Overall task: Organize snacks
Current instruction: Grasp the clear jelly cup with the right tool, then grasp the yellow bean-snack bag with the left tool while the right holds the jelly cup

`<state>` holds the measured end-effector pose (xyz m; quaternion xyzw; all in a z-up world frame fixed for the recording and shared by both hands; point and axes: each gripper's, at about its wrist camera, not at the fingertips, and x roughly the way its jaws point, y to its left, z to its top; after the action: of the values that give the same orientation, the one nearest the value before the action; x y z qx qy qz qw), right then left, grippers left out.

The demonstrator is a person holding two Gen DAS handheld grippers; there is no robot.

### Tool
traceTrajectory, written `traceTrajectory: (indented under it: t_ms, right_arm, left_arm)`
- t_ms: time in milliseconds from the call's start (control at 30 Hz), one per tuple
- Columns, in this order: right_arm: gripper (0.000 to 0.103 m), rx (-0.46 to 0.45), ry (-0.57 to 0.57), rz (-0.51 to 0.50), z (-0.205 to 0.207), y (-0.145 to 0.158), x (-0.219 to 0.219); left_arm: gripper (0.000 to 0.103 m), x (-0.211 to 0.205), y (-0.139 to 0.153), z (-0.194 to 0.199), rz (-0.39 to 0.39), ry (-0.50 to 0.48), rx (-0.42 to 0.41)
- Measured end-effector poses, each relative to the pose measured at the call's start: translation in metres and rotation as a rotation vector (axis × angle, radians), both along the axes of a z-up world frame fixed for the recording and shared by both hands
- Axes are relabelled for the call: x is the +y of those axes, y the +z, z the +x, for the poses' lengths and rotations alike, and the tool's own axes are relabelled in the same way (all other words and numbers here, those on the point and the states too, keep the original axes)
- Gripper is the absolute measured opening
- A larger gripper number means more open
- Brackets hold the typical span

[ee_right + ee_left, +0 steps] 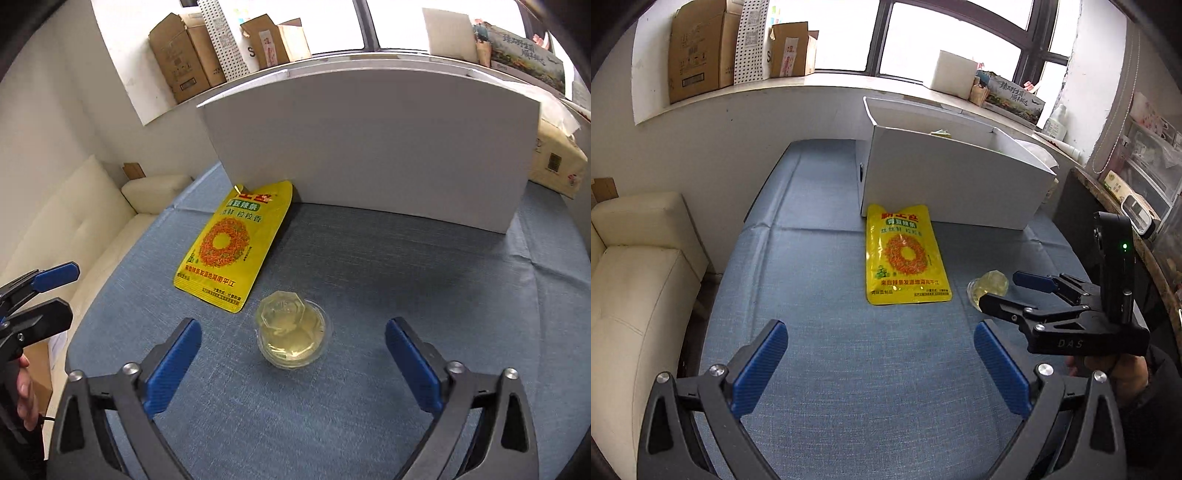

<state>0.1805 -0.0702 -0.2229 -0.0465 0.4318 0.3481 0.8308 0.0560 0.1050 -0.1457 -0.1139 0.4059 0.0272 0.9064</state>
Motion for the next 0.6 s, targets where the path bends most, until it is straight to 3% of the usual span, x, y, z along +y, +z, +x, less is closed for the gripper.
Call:
traceTrajectory:
  t_ms: [67,133,333,600]
  right_arm:
    - [0.065,-0.027,0.002,-0.048,0.001,-0.003,0.006]
    - [0.043,-0.041,0.015,-0.06,0.002,-0.003,0.01]
    - [0.04,-0.08,0.055,-0.031,-0.006,0.003,0.006]
    - [0.04,-0.079,-0.002,0.057,-0.017,0.023,-0.028]
  left_arm:
    - [0.103,0.004,-0.004,0.0,-0.017,0.007,0.007]
    - [0.103,0.007,-0.006,0.001,-0.028,0.013,0.011]
    - [0.103,0.008,-0.011,0.013,-0.03,0.009,0.03]
    - [0.103,-0.009,-0.023,0.069,-0.032,-0.061,0.105]
